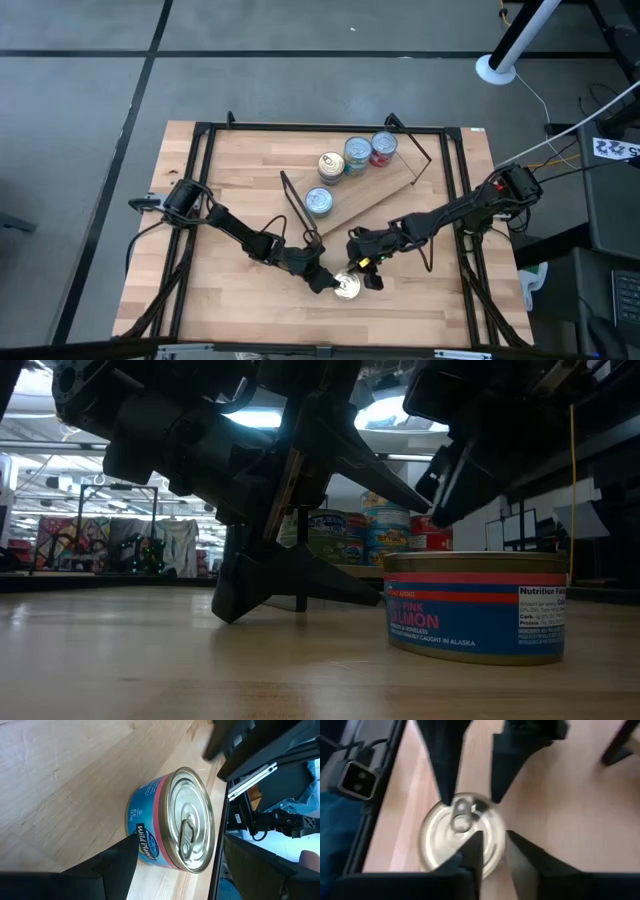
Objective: Stack canned seafood by type on shelf
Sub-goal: Stack the blue tuna can on top of the blue tuna can on the shelf
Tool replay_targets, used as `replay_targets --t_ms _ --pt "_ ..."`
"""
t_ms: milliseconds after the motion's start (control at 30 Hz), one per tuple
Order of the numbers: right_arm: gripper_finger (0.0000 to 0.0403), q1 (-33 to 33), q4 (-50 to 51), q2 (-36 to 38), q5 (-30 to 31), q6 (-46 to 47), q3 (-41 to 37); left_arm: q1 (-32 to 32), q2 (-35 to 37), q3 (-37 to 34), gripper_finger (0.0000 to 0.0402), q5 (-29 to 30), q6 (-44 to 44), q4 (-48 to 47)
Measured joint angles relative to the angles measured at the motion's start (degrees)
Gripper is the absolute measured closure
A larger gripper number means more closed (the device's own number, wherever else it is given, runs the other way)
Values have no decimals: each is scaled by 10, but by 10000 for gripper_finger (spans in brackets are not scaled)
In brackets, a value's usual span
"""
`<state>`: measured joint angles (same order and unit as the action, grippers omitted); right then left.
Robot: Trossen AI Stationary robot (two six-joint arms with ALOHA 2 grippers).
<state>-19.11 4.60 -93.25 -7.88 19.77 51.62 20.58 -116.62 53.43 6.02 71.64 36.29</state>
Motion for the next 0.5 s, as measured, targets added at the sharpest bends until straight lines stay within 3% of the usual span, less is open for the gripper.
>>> replay_targets --t_ms 233,500 --pt "237 0 8 -3 8 26 0 0 0 0 122 0 0 0" --pt "227 1 30 -27 8 29 0 0 0 0 122 0 0 -1"
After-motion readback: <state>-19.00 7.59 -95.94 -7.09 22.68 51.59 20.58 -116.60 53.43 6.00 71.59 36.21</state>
